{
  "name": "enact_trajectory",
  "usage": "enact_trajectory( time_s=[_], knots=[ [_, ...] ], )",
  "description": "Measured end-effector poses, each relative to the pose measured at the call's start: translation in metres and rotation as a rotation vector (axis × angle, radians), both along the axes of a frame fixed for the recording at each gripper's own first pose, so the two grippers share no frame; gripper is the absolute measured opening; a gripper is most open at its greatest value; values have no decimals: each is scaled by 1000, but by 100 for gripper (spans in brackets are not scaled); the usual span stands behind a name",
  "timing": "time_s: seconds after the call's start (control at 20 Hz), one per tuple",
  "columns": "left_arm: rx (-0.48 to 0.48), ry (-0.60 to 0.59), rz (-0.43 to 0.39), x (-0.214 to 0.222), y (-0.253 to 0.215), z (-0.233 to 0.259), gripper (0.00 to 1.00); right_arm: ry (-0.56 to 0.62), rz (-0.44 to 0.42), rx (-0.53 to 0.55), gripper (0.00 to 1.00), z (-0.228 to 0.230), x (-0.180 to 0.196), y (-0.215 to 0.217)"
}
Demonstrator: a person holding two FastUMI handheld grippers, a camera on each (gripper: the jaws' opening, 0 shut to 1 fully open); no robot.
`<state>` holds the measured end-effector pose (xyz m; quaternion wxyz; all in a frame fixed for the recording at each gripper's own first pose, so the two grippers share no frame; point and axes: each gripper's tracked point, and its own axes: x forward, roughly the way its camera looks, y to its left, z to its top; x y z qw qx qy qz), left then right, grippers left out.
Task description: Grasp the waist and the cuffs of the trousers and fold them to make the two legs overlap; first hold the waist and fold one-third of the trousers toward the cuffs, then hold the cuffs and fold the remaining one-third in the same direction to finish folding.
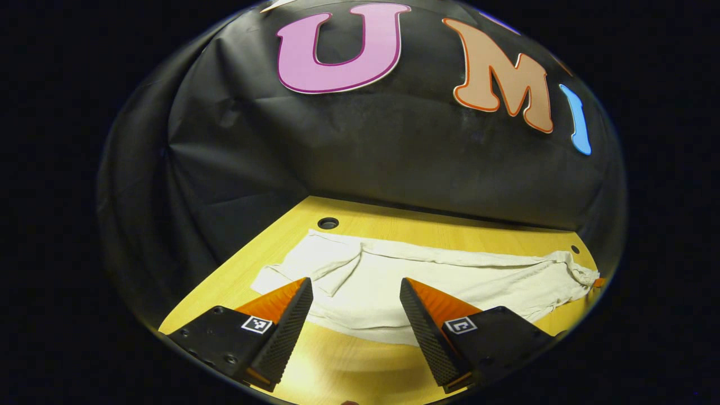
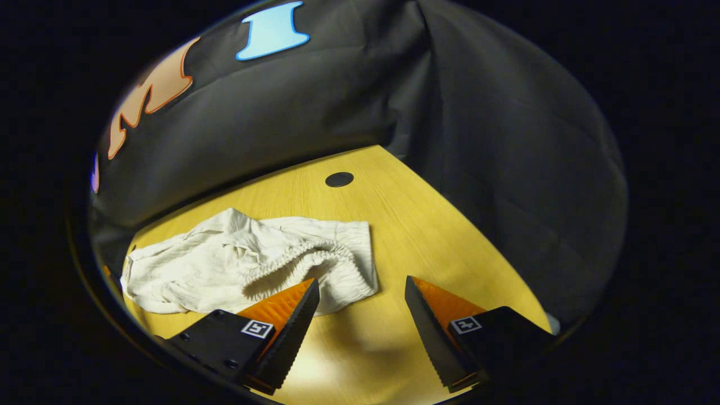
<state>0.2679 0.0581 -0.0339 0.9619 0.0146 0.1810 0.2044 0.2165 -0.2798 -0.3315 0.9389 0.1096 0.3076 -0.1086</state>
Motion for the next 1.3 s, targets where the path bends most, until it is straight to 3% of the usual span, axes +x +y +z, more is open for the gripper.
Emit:
enact_trajectory(
  time_s=[0.3, 0.4, 0.45, 0.5, 0.55, 0.6, 0.65, 0.75, 0.8, 0.85, 1.1, 1.3],
  knots=[
    [-8, -3, -8, 1, -2, 0, 95, -61, -49, 204, 93, 0, 19, 15],
    [-15, -8, -15, 4, -3, 1, 95, -77, -92, 227, 74, 0, 16, 5],
    [-15, -9, -18, 5, -4, 2, 95, -87, -107, 249, 51, 1, 16, 0],
    [-14, -8, -20, 6, -4, 2, 95, -99, -123, 257, 60, 7, 16, -4],
    [-13, -8, -23, 6, -5, 2, 95, -110, -129, 253, 35, 11, 16, -5],
    [-14, -7, -25, 7, -5, 1, 95, -117, -124, 245, 27, 17, 14, -5],
    [-18, -6, -28, 7, -6, 1, 95, -117, -120, 231, 27, 20, 12, -7],
    [-25, -9, -35, 9, -7, 2, 95, -128, -100, 200, 13, 21, 16, 0],
    [-26, -12, -39, 8, -7, 3, 95, -135, -102, 175, 18, 25, 15, -2],
    [-26, -15, -43, 9, -7, 4, 95, -144, -103, 163, 10, 31, 15, 1],
    [-26, -13, -79, -1, -9, 7, 94, -200, -85, 91, 11, 71, 7, 25],
    [1, 9, -125, -7, -8, 2, 95, -273, -40, 51, 10, 131, -8, 62]
  ],
)
